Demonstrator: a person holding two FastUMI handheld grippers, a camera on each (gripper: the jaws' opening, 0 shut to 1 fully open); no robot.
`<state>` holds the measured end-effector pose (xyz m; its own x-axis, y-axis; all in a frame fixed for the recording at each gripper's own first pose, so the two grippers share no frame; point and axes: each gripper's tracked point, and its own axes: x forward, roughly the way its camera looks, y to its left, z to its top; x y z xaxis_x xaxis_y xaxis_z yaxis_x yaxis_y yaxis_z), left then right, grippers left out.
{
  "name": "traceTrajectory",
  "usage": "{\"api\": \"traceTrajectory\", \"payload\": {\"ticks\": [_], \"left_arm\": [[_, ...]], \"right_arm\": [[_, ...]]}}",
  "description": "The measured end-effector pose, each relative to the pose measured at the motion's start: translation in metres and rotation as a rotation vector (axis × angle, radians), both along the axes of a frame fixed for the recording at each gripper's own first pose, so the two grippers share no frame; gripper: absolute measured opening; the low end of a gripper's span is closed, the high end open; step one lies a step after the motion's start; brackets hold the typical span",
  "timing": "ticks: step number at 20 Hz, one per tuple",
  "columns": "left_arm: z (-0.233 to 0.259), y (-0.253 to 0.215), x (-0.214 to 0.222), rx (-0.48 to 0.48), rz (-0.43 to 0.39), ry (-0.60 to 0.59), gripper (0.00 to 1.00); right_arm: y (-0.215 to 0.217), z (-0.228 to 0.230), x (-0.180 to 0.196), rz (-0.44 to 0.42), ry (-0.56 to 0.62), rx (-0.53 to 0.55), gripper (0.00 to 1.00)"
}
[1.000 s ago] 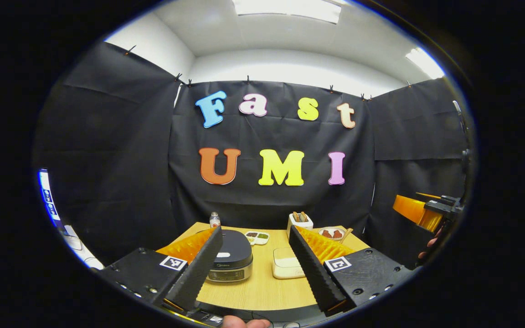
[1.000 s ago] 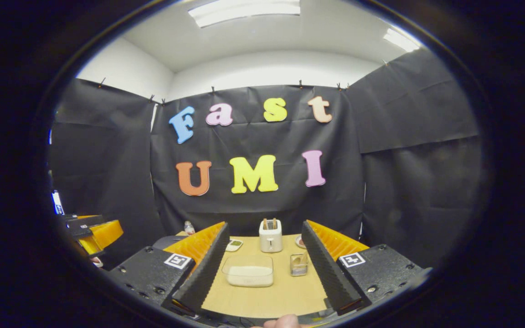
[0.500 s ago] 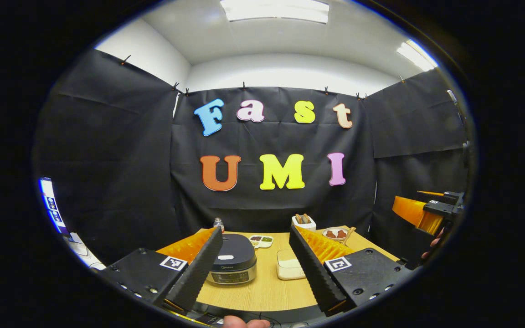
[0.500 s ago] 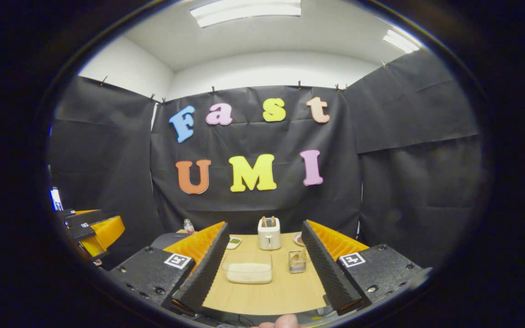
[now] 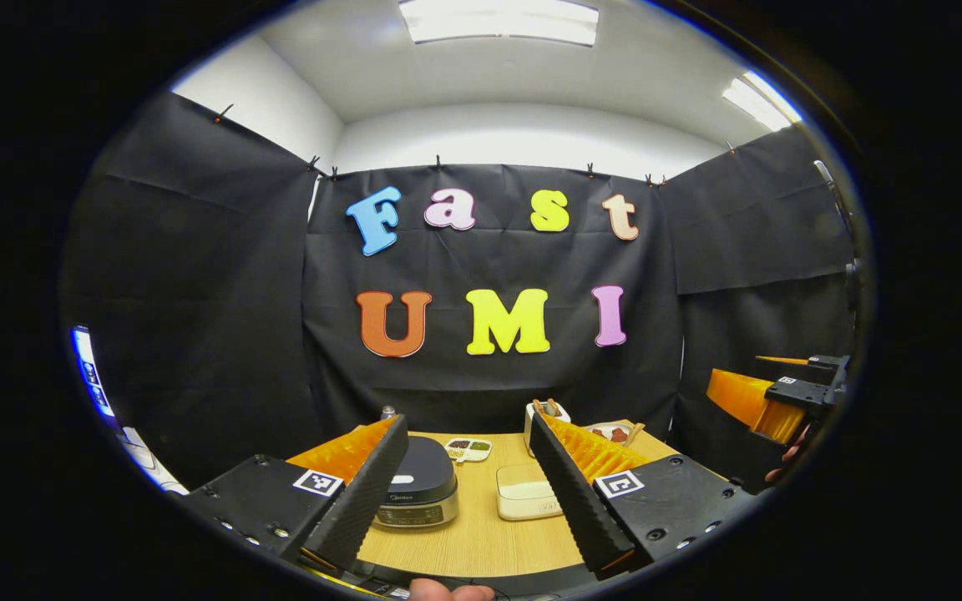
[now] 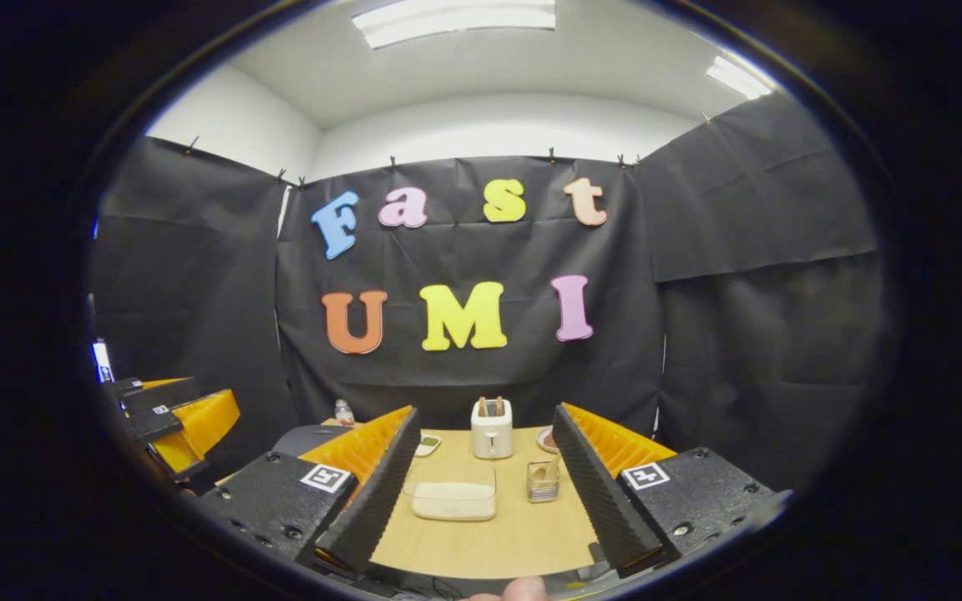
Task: Close the left gripper, press the button to open the rice cooker; take a wooden spoon from the chopstick holder with the right hand, scoop a spoonful of rice and pour it into the rice cooker, then put the wooden spoon back into the chopstick holder.
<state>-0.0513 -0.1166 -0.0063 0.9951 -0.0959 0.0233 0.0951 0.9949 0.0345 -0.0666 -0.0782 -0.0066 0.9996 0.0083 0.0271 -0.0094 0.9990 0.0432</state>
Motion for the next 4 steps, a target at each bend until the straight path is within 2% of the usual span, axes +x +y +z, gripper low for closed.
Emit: {"api": "traceTrajectory", "payload": {"ticks": [4], "left_arm": [[-0.0005,-0.0036,0.0039,0.005,0.004,0.006,0.94]], "right_arm": [[-0.0037,-0.0012,0.0045,-0.003,0.003,0.000,0.99]]}}
